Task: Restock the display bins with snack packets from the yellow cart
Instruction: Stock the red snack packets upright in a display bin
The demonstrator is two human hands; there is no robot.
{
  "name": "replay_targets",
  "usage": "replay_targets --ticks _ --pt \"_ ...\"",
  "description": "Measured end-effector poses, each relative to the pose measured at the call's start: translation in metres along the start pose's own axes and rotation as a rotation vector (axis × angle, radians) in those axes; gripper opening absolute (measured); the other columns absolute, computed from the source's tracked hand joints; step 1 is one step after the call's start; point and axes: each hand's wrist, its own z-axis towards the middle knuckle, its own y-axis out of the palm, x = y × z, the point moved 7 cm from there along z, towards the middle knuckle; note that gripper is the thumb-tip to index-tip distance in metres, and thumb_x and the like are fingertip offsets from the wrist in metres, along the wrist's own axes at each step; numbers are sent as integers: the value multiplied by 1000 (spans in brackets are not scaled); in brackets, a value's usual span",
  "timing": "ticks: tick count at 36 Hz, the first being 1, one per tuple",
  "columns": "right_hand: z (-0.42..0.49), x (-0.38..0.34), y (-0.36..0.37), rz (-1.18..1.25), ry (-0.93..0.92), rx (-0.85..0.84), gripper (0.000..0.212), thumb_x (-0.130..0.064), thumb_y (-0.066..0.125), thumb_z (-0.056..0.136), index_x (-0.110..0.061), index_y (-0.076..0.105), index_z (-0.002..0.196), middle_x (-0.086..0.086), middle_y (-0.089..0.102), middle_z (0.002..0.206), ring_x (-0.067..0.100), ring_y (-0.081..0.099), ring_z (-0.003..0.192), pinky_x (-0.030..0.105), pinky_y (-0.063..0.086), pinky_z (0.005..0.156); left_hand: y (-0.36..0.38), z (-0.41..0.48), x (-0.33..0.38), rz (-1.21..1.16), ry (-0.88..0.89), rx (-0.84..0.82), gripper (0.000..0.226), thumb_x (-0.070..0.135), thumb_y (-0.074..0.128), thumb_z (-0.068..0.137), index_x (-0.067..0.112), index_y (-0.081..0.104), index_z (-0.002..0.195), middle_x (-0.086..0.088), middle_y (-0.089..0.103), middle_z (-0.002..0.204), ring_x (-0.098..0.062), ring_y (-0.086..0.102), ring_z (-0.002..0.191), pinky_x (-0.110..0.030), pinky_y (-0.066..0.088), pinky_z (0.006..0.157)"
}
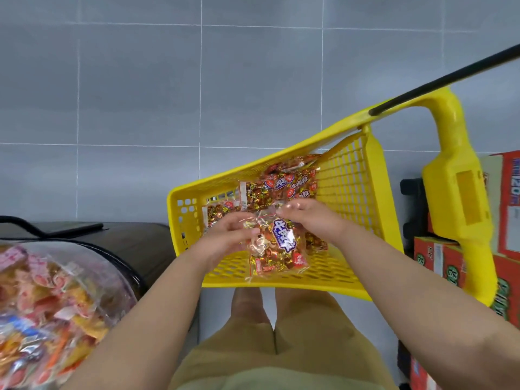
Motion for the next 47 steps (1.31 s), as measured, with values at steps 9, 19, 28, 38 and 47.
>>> replay_targets --ticks 9,19,28,38,47 --pt "56 56 2 32 246 275 29 -32 57 92 -13 61 113 1 64 106 18 61 92 25 45 73 -30 14 -32 -106 -104 285 59 18 79 77 20 51 128 -6 65 118 -24 64 104 -34 52 77" --pt "64 110 10 -761 287 315 55 -13 70 81 -12 46 131 11 31 140 28 42 125 34 43 97 -74 4 -78 -411 -93 510 5 17 65 90 18 66 94 0 74 84 -14 70 76 -30 53 65" --pt "52 97 -7 -878 130 264 7 -31 62 88 -24 61 90 1 55 119 25 46 116 34 39 98 -68 6 -77 -393 -178 367 10 3 60 90 6 62 100 -12 71 93 -23 68 81 -34 58 61" --pt "9 43 -29 101 -49 484 16 -19 69 84 -29 60 75 -12 64 83 2 59 78 11 44 61 -52 -1 -56 -414 -187 359 10 6 56 95 10 56 105 -11 67 98 -29 64 90 -44 53 77" --pt "12 25 -3 641 85 277 7 -12 62 89 -9 58 85 9 61 91 26 62 88 37 57 74 -30 1 -23 -569 -29 199 20 5 51 96 12 55 114 -13 67 102 -31 65 93 -48 54 79"
